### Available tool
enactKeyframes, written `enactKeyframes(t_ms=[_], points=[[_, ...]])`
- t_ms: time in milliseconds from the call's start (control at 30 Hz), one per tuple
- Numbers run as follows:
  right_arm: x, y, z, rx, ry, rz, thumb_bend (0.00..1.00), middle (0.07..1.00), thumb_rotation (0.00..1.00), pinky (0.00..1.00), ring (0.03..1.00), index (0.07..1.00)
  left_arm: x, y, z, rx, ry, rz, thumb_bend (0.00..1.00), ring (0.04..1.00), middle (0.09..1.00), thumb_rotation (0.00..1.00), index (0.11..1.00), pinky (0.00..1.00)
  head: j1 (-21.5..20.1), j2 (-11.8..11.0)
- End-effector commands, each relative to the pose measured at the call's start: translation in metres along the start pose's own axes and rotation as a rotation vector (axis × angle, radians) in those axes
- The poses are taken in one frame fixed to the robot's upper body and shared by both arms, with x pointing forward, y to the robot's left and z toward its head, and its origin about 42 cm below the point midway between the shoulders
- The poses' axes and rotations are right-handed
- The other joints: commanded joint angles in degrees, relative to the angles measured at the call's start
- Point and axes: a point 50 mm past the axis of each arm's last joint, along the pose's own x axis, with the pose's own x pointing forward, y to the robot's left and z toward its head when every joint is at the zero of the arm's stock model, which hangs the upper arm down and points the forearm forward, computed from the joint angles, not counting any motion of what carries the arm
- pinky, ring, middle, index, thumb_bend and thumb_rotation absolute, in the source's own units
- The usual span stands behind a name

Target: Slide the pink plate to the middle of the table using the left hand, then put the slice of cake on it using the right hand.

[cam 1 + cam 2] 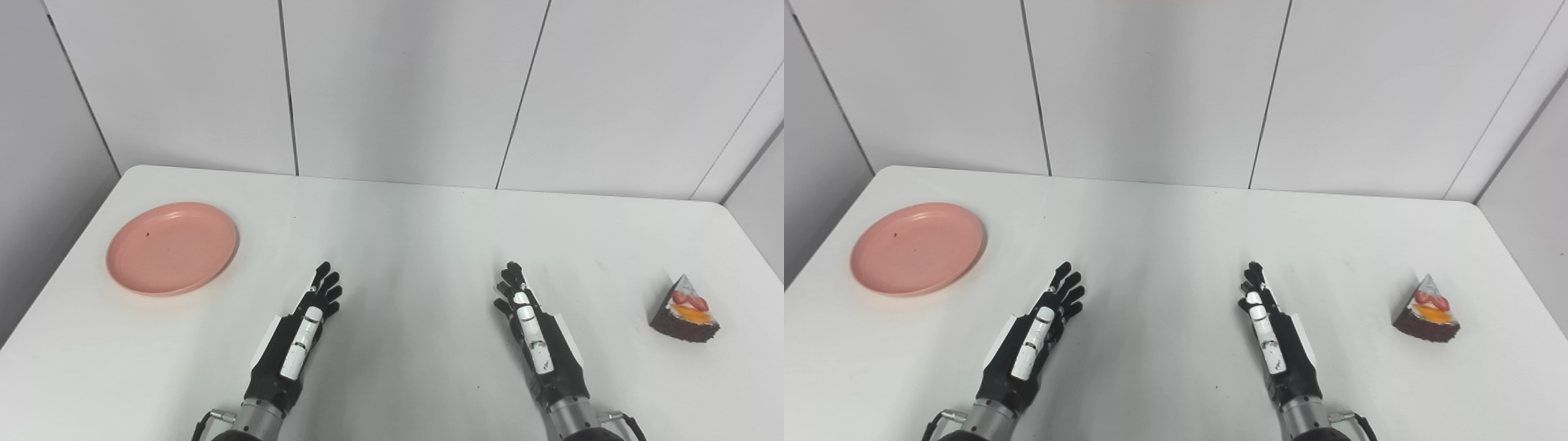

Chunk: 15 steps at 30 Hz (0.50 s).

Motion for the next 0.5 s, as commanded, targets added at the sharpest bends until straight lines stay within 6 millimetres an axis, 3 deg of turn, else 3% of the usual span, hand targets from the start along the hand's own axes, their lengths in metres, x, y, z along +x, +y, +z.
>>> enactKeyframes(t_ms=[0, 467], points=[[-0.0015, 0.0011, -0.0012, -0.008, 0.027, 0.020, 0.23, 0.986, 1.00, 0.97, 0.974, 0.995, -0.0079, 0.0009, -0.0172, -0.007, 0.076, 0.005, 0.44, 0.967, 0.983, 1.00, 0.978, 0.96, 0.0, 0.0], [-0.0015, 0.0018, -0.0006, -0.007, 0.026, 0.018, 0.23, 0.982, 1.00, 0.97, 0.972, 0.991, -0.0077, 0.0004, -0.0165, 0.000, 0.073, 0.003, 0.43, 0.964, 0.981, 1.00, 0.975, 0.95, 0.0, 0.1]])
